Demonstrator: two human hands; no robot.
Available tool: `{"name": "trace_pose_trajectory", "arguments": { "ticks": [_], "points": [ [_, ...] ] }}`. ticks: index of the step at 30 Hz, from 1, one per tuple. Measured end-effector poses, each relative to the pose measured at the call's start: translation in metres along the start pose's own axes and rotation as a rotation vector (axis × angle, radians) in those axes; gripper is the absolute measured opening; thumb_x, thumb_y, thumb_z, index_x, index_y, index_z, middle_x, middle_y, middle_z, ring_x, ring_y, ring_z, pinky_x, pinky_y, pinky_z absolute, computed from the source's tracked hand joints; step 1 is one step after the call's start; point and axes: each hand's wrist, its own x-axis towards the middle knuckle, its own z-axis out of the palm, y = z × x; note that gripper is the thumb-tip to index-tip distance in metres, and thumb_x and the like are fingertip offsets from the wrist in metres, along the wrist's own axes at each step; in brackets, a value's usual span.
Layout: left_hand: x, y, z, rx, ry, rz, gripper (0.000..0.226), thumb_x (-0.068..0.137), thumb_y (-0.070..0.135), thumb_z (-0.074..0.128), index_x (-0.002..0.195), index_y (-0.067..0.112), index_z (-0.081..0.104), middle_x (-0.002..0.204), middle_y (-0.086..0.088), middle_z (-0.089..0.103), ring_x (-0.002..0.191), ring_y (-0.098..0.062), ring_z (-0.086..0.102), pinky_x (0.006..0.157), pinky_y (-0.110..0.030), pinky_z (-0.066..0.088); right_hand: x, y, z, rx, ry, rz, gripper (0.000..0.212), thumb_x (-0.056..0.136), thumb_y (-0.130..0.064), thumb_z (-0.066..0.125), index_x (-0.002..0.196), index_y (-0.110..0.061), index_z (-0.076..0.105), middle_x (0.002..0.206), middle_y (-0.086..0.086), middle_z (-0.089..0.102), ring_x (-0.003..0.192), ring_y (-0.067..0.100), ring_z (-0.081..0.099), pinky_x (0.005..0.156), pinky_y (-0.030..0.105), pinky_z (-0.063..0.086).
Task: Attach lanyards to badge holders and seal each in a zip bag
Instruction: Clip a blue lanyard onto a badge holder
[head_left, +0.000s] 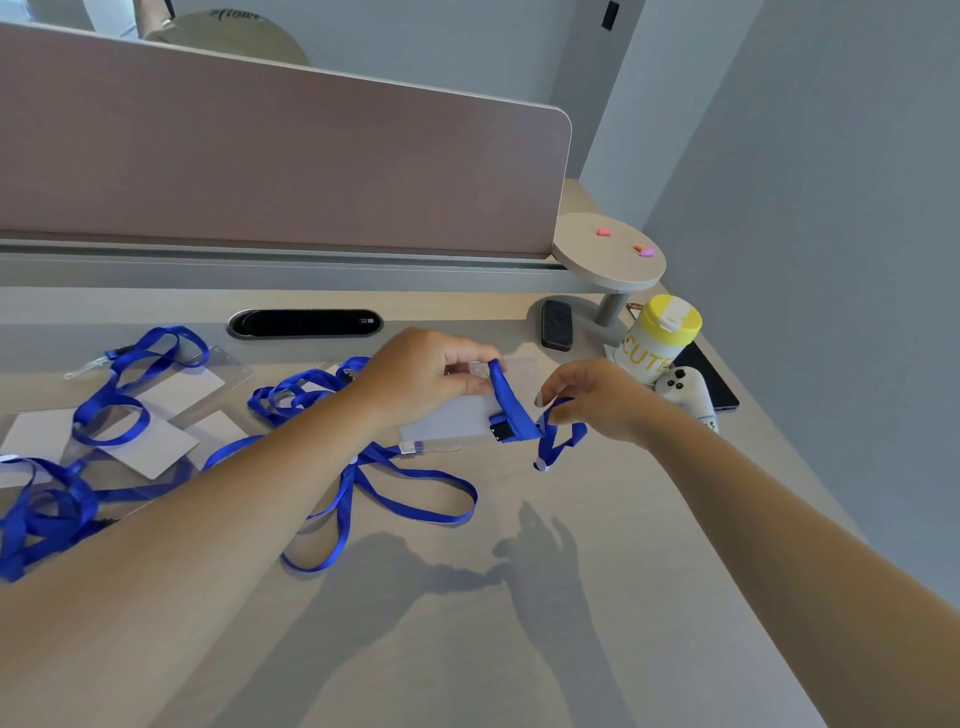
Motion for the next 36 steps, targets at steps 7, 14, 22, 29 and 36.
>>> {"name": "trace_pose_trajectory", "arguments": {
  "ticks": [7, 14, 22, 29, 36],
  "points": [
    [-0.001, 0.006, 0.000, 0.110, -0.082, 0.038, 0.027, 0.084, 0.017, 0.061, 0.111, 0.019, 0.066, 0.098, -0.010, 0.071, 0.067, -0.016, 0.055, 0.072, -0.026, 0.043, -0.002, -0.008, -0.005, -0.075, -0.064, -0.029, 0.026, 0.085, 0.003, 0.051, 0.108, -0.004, 0.062, 0.112, 0.012, 0.063, 0.092, 0.017, 0.052, 0.082, 0.024, 0.042],
    [-0.001, 0.010, 0.002, 0.204, -0.158, 0.047, 0.030, 0.087, 0.022, 0.058, 0.116, 0.022, 0.063, 0.098, -0.006, 0.071, 0.076, -0.017, 0.058, 0.076, -0.026, 0.043, -0.002, -0.010, -0.010, -0.011, -0.023, -0.002, 0.003, 0.084, -0.008, 0.059, 0.080, -0.008, 0.059, 0.067, 0.000, 0.057, 0.061, 0.008, 0.051, 0.059, 0.016, 0.040],
    [-0.002, 0.012, 0.003, 0.377, -0.265, 0.066, 0.028, 0.090, 0.028, 0.051, 0.116, 0.030, 0.060, 0.095, 0.002, 0.069, 0.075, -0.009, 0.044, 0.059, -0.017, 0.030, -0.006, -0.011, -0.015, 0.325, 0.037, -0.044, 0.023, 0.085, 0.003, 0.052, 0.069, -0.012, 0.058, 0.069, 0.002, 0.058, 0.061, 0.009, 0.053, 0.054, 0.005, 0.047],
    [0.003, 0.021, 0.008, 0.536, -0.297, 0.032, 0.030, 0.092, 0.030, 0.046, 0.120, 0.029, 0.057, 0.092, 0.000, 0.063, 0.085, -0.017, 0.048, 0.071, -0.025, 0.030, -0.008, -0.022, -0.005, 0.250, 0.049, -0.111, 0.016, 0.087, 0.004, 0.047, 0.089, -0.003, 0.061, 0.069, 0.001, 0.059, 0.048, -0.003, 0.054, 0.047, 0.003, 0.040],
    [-0.002, 0.013, 0.013, 0.529, -0.099, -0.101, 0.030, 0.093, 0.034, 0.043, 0.120, 0.029, 0.055, 0.107, -0.003, 0.066, 0.102, -0.025, 0.056, 0.067, -0.027, 0.031, -0.008, -0.025, 0.007, 0.367, 0.088, -0.044, 0.026, 0.083, 0.005, 0.053, 0.074, -0.019, 0.049, 0.066, 0.000, 0.061, 0.042, 0.000, 0.057, 0.055, 0.015, 0.048]
  ]
}}
